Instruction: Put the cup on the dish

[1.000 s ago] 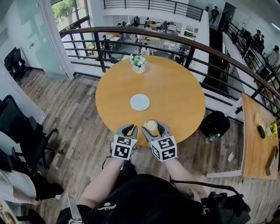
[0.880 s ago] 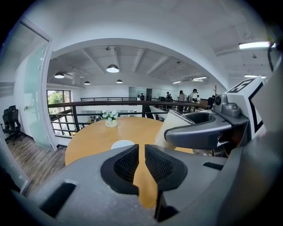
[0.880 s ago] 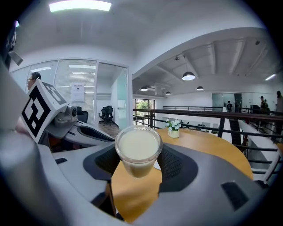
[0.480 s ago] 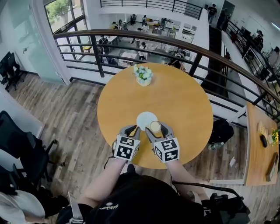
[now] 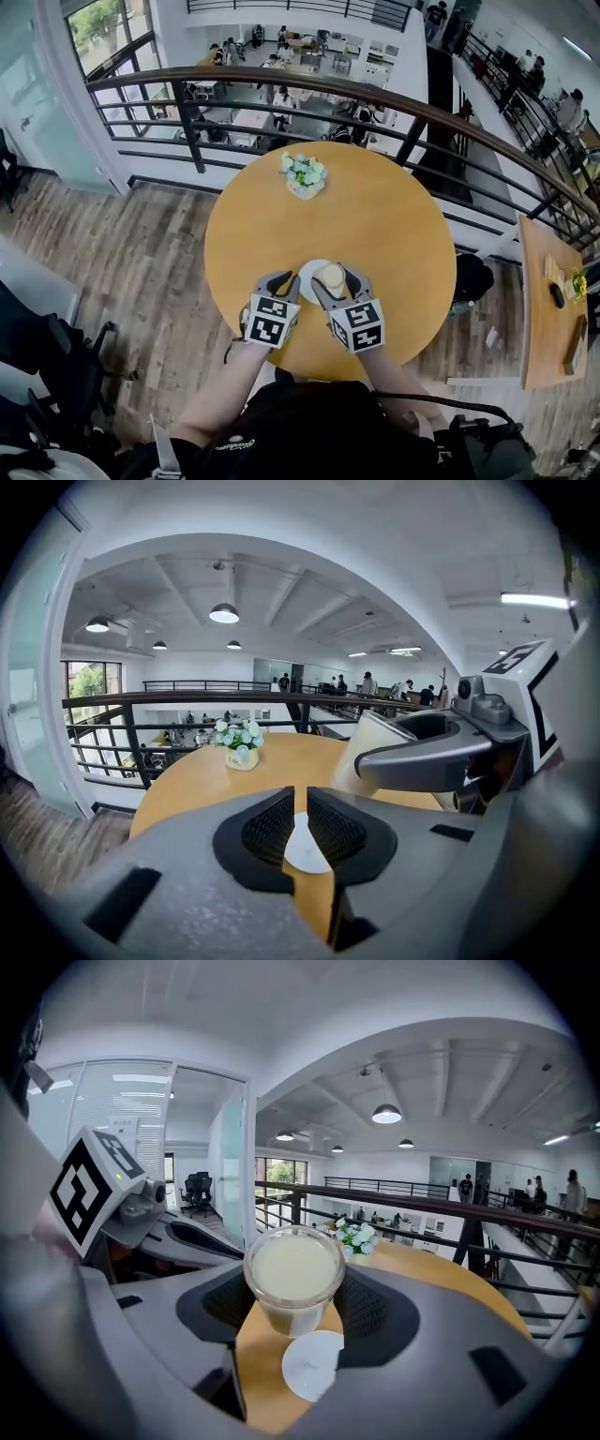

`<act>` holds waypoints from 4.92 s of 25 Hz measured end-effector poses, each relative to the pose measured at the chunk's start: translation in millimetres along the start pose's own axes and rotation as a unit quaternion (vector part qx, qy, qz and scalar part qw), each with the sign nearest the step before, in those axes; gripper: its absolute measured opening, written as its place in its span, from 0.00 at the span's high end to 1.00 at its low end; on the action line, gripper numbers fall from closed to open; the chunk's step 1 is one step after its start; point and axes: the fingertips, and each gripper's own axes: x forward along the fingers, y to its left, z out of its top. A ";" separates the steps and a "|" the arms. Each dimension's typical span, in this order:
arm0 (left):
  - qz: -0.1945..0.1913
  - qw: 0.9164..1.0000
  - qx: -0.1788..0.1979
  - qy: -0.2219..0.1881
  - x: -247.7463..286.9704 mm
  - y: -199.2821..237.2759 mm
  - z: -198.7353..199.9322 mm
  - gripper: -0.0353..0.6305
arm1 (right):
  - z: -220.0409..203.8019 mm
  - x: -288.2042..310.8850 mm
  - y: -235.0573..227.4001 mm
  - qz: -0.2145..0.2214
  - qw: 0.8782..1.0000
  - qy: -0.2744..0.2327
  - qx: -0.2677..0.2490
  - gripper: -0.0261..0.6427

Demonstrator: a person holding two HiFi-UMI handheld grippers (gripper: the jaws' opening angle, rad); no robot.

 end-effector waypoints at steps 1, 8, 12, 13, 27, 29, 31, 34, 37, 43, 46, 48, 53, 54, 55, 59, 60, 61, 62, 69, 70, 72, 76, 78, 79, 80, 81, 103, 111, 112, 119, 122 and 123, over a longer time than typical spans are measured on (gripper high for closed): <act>-0.002 1.000 -0.001 0.001 3.5 2.7 -1.0 0.88 | -1.0 1.4 -1.2 -0.002 1.000 0.004 0.001 0.57; -0.015 1.000 0.000 -0.001 16.4 -6.3 -0.6 0.89 | -8.2 3.9 -10.4 -0.006 1.000 0.012 0.005 0.57; -0.001 1.000 0.003 0.001 17.8 -7.5 7.4 0.89 | -4.0 4.2 -15.1 0.007 1.000 0.001 0.002 0.57; 0.005 1.000 0.004 -0.001 17.7 -7.4 8.5 0.89 | -2.7 3.7 -15.6 0.011 1.000 -0.002 0.001 0.57; 0.029 0.999 0.008 0.016 31.9 -39.9 12.3 0.89 | -11.2 -10.1 -45.2 0.031 0.999 -0.019 0.010 0.57; 0.031 0.999 0.006 0.018 33.5 -42.5 12.0 0.89 | -12.6 -11.7 -47.5 0.033 0.999 -0.017 0.010 0.57; 0.036 0.999 0.008 0.017 36.0 -42.5 10.9 0.89 | -13.8 -11.4 -49.8 0.036 0.999 -0.015 0.007 0.57; 0.040 0.999 0.010 0.020 37.6 -44.6 11.5 0.89 | -16.4 -10.7 -53.8 0.038 0.999 -0.013 0.004 0.57; 0.043 0.999 0.006 0.025 41.7 -44.4 8.3 0.89 | -22.5 -7.3 -56.7 0.042 0.999 -0.008 0.005 0.57; 0.042 0.998 -0.010 0.046 60.7 -51.0 -18.2 0.89 | -45.3 0.7 -55.9 0.055 0.998 0.008 0.011 0.57; 0.043 0.997 -0.024 0.067 65.8 -49.2 -36.8 0.89 | -61.6 7.3 -55.8 0.060 0.998 0.026 0.020 0.57; 0.044 0.996 -0.031 0.078 69.9 -44.7 -48.4 0.89 | -72.7 13.4 -56.9 0.059 0.997 0.036 0.024 0.57; 0.043 0.993 -0.049 0.102 81.6 -40.3 -78.2 0.89 | -104.7 26.7 -59.9 0.058 0.996 0.063 0.035 0.57; 0.040 0.992 -0.054 0.110 82.0 -42.4 -86.1 0.89 | -112.4 26.9 -59.1 0.058 0.995 0.071 0.038 0.57; 0.038 0.990 -0.060 0.118 82.7 -44.3 -93.8 0.89 | -120.0 27.4 -58.6 0.058 0.994 0.079 0.041 0.57; 0.030 0.989 -0.071 0.129 97.8 -40.0 -107.6 0.89 | -141.5 45.2 -65.0 0.057 0.993 0.094 0.044 0.57; 0.029 0.989 -0.072 0.129 101.3 -38.3 -109.6 0.89 | -145.5 50.0 -66.3 0.057 0.993 0.097 0.044 0.57; 0.028 0.988 -0.076 0.129 103.4 -37.2 -111.6 0.89 | -148.9 53.7 -66.9 0.057 0.992 0.100 0.043 0.57; 0.028 0.988 -0.079 0.130 104.5 -36.6 -113.3 0.89 | -151.7 56.6 -66.6 0.058 0.992 0.103 0.041 0.57; 0.021 0.987 -0.083 0.134 105.6 -39.4 -119.2 0.89 | -164.5 80.0 -60.9 0.070 0.989 0.126 0.018 0.57; 0.020 0.987 -0.084 0.135 105.3 -39.1 -121.0 0.89 | -165.1 84.2 -61.4 0.070 0.989 0.128 0.013 0.57; 0.019 0.987 -0.085 0.135 104.9 -37.1 -122.2 0.89 | -166.4 94.1 -62.8 0.069 0.989 0.132 0.004 0.57; 0.017 0.987 -0.085 0.133 105.1 -32.3 -122.4 0.89 | -167.6 112.6 -66.3 0.065 0.988 0.142 -0.016 0.57; 0.016 0.987 -0.086 0.134 104.5 -32.8 -122.5 0.89 | -167.2 116.8 -66.6 0.064 0.987 0.147 -0.019 0.57; 0.014 0.987 -0.086 0.134 104.4 -33.3 -122.0 0.89 | -167.1 118.0 -66.2 0.065 0.986 0.150 -0.019 0.57; 0.012 0.987 -0.086 0.133 104.7 -33.4 -122.1 0.89 | -167.3 118.8 -65.4 0.065 0.986 0.153 -0.019 0.57; 0.012 0.987 -0.086 0.133 105.0 -32.8 -123.0 0.89 | -168.3 119.7 -64.8 0.066 0.985 0.156 -0.020 0.57; 0.012 0.986 -0.091 0.140 101.8 -35.3 -131.1 0.89 | -184.1 128.4 -67.2 0.060 0.979 0.188 -0.041 0.57; 0.012 0.986 -0.085 0.142 102.1 -34.0 -130.7 0.89 | -182.5 129.0 -66.1 0.056 0.982 0.174 -0.043 0.57; 0.014 0.986 -0.087 0.142 101.6 -33.2 -131.5 0.89 | -182.9 128.7 -65.9 0.056 0.982 0.173 -0.042 0.57; 0.014 0.985 -0.087 0.145 102.6 -33.7 -133.4 0.89 | -183.3 128.3 -65.2 0.057 0.983 0.170 -0.040 0.57; 0.014 0.985 -0.089 0.146 102.5 -34.7 -135.0 0.89 | -183.6 128.6 -64.9 0.057 0.983 0.169 -0.040 0.57; 0.014 0.985 -0.089 0.145 102.6 -34.5 -134.9 0.89 | -183.5 128.6 -64.8 0.057 0.983 0.168 -0.040 0.57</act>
